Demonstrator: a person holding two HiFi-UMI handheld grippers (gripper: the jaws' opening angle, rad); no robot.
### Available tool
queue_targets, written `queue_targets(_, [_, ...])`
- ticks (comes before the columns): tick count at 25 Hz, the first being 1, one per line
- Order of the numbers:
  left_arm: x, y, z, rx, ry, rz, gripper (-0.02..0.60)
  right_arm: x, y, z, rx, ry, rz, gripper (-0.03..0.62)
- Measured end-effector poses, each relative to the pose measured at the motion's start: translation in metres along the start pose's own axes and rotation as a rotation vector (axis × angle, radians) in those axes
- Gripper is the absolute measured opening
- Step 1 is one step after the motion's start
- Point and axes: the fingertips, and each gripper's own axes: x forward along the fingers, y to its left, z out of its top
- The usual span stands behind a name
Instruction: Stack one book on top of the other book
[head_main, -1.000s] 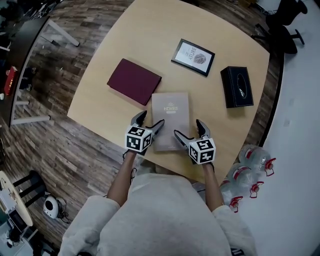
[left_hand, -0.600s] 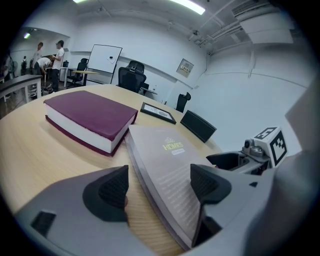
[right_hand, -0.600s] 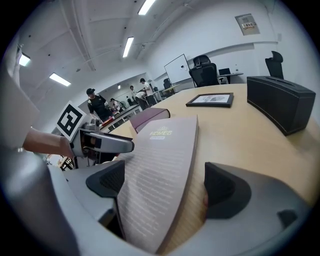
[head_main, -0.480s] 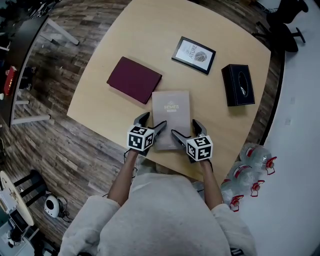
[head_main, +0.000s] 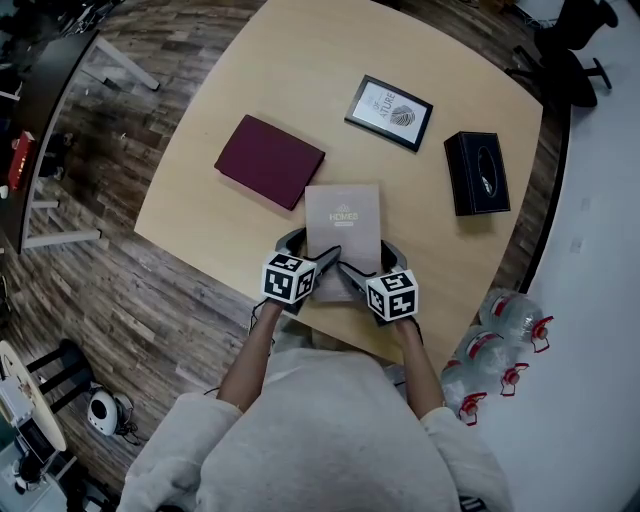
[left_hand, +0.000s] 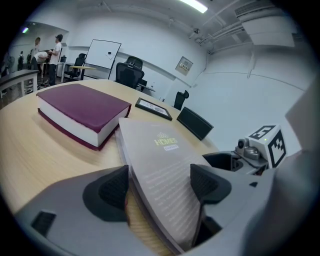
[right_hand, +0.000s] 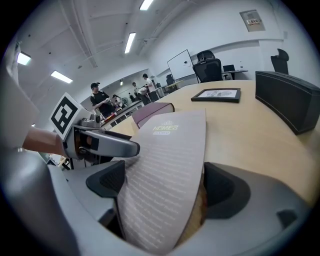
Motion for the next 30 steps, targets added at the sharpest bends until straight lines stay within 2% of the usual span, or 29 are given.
queue_targets(30, [0.0082, -0.0025, 0.0033, 0.020, -0.005, 0.073, 0.380, 0.0033, -0.0034, 0.0007, -0.007, 0.001, -0.035, 0.488])
